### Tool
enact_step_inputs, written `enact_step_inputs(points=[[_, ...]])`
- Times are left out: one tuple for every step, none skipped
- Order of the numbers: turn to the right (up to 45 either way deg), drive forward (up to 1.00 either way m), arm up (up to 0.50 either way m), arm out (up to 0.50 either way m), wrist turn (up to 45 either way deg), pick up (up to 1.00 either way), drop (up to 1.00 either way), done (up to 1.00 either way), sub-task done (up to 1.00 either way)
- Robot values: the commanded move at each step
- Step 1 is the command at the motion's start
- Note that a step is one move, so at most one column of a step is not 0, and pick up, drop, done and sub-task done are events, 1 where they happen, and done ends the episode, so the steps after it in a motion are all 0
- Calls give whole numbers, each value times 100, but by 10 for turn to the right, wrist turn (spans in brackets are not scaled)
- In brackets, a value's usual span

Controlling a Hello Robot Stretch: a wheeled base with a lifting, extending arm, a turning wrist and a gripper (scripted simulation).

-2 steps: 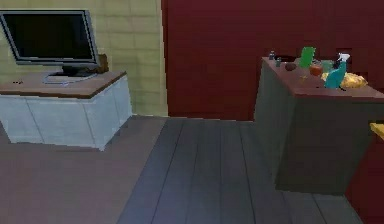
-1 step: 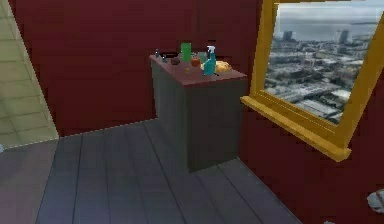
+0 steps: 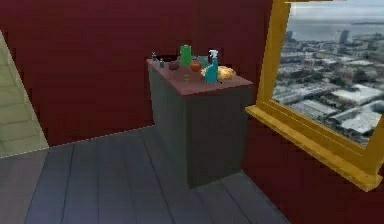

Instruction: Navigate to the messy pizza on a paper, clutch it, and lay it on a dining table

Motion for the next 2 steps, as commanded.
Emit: enact_step_inputs(points=[[60,0,0,0,0,0,0,0,0],[0,75,0,0,0,0,0,0,0]])
